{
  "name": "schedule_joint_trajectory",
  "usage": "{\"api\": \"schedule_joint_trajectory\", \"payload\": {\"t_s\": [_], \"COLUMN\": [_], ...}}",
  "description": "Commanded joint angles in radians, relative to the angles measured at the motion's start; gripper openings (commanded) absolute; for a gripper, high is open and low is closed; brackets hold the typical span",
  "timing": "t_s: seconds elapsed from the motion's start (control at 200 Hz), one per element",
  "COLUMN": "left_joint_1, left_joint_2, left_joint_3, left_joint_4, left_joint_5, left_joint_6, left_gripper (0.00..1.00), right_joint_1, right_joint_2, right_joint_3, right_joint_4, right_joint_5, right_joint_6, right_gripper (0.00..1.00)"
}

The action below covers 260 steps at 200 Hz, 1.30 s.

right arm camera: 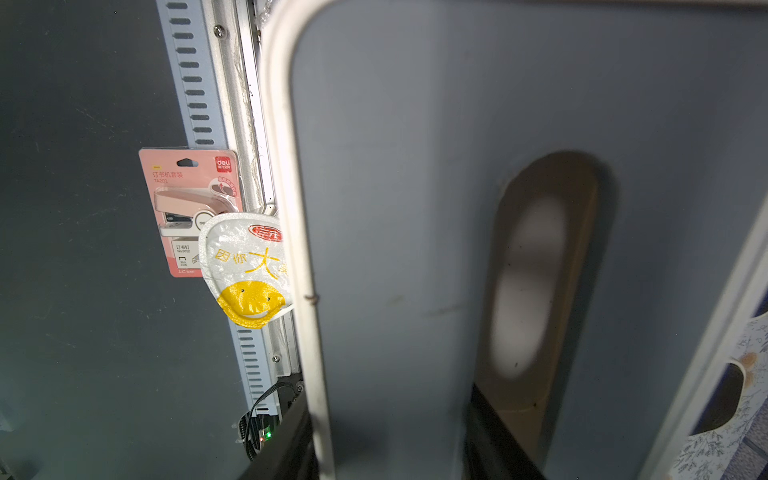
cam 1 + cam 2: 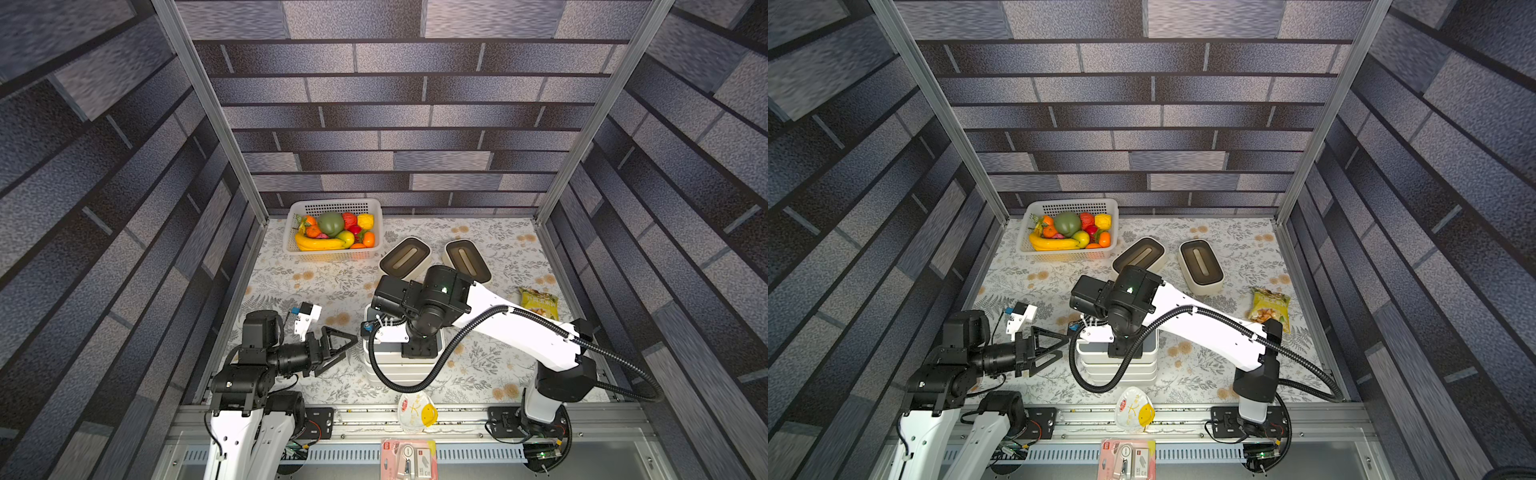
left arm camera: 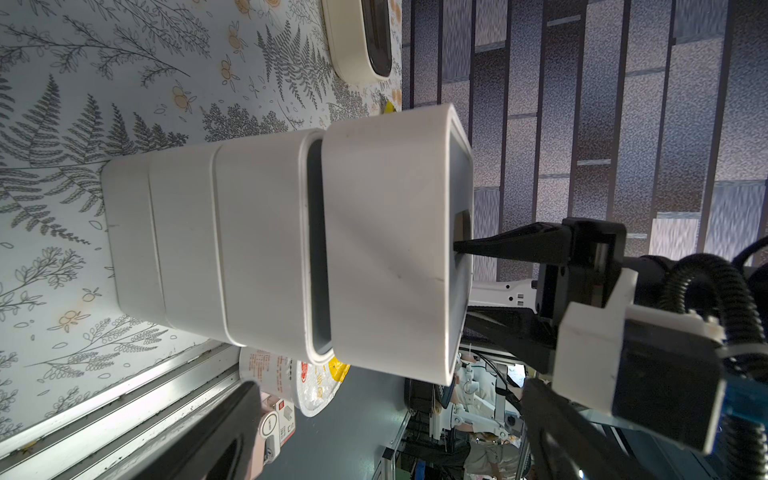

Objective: Stack the tissue boxes
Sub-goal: Place the tissue box at the tissue box.

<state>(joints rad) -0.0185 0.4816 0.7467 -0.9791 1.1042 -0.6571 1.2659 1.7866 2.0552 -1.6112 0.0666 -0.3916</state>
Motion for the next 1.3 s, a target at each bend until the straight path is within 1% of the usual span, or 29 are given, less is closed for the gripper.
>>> {"api": "schedule_joint_trajectory", "payload": {"t_s": [0.0, 1.298], "left_joint_1": [-0.005, -0.014], "left_joint_2": [0.012, 0.018], "left_joint_3": [-0.012, -0.031], "left_joint_4": [0.017, 0.017], "left_joint_5": [0.021, 0.020], "left_joint_6": [0.031, 0.042], "left_gripper": [1.00, 1.00], "right_joint_1": [0.010, 0.011], "right_joint_2": [0.004, 0.022], "right_joint_3": [0.005, -0.001], "right_joint_4": [-0.058, -0.055], "right_joint_5": [-0.010, -0.007], "right_joint_6": [0.013, 0.003], "right_gripper": [0.45, 0.45]}}
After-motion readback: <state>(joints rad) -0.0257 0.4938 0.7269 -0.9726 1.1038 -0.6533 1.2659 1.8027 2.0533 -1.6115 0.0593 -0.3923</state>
